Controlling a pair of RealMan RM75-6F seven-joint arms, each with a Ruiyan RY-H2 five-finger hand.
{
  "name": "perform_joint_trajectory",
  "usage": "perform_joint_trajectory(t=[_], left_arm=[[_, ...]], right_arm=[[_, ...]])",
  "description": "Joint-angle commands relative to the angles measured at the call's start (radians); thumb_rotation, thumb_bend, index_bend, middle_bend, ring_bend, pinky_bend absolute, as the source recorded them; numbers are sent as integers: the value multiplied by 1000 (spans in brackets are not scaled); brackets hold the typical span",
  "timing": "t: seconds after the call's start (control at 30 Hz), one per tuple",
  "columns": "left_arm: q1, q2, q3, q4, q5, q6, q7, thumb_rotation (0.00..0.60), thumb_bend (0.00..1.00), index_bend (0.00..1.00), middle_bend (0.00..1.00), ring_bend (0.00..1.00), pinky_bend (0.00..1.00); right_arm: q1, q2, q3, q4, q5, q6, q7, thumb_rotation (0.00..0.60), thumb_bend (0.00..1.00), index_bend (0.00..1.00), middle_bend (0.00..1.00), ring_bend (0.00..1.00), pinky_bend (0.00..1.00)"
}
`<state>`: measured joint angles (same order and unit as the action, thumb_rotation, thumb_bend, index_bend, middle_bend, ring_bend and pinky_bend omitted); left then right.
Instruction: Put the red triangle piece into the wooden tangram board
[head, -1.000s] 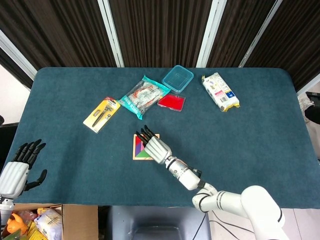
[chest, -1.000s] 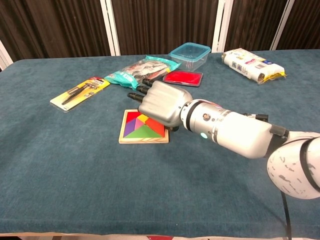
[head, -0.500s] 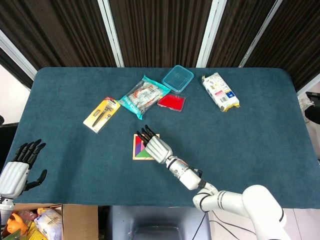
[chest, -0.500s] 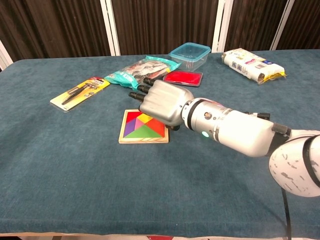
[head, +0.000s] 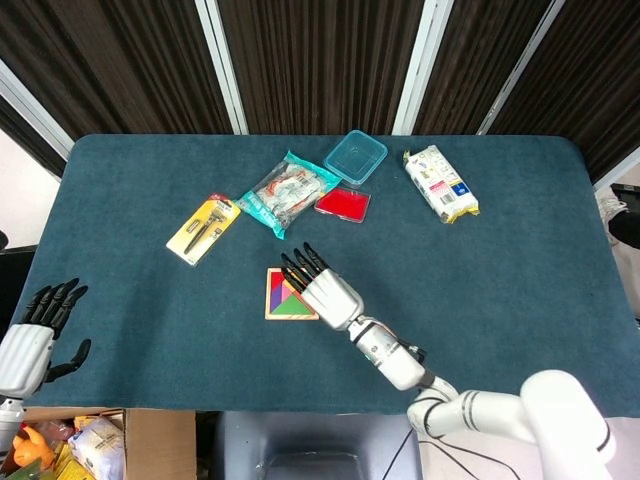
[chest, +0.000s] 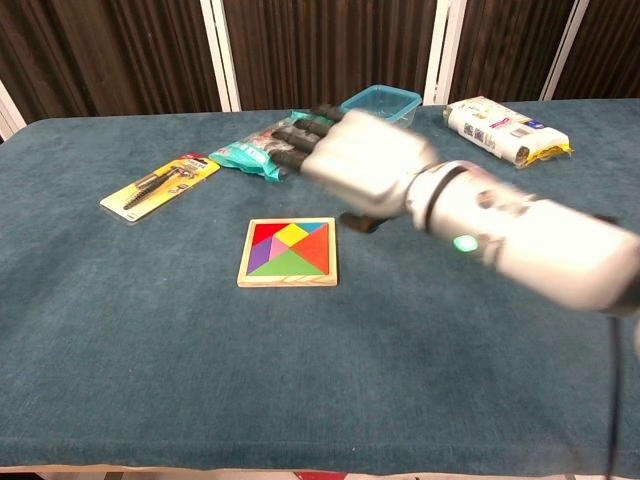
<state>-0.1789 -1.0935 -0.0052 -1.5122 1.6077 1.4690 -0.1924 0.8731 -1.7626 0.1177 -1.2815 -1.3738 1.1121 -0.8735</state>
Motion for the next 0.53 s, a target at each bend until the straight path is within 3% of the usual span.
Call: perform_joint_trajectory(t=[0.03,0.17,0.27,0.37,0.53], left_arm=[[3,-4,2,-3,0,1,15,600,446,0,0,0,55],[6,-11,-5,-14,-2,13,52,600,448,0,0,0,55],[15,-24,-5,-14,11,39,78,600,449,0,0,0,54],[20,-36,-5,-9,28,62,96,600,449,0,0,0,51],[24,-48,-6,-3,42,79,117,600,449,0,0,0,49]], right_arm=[[-285,311,-118,-333,-88,342,166,600,387,22,0,0,0],[-470,476,-193,-435,-44,490,290,600,336,0,0,0,0],[-578,511,-222,-419,8,543,408,600,324,0,0,0,0],[-652,512,-218,-367,67,550,546,600,322,0,0,0,0],[-669,555,-181,-367,83,517,613,600,310,0,0,0,0]])
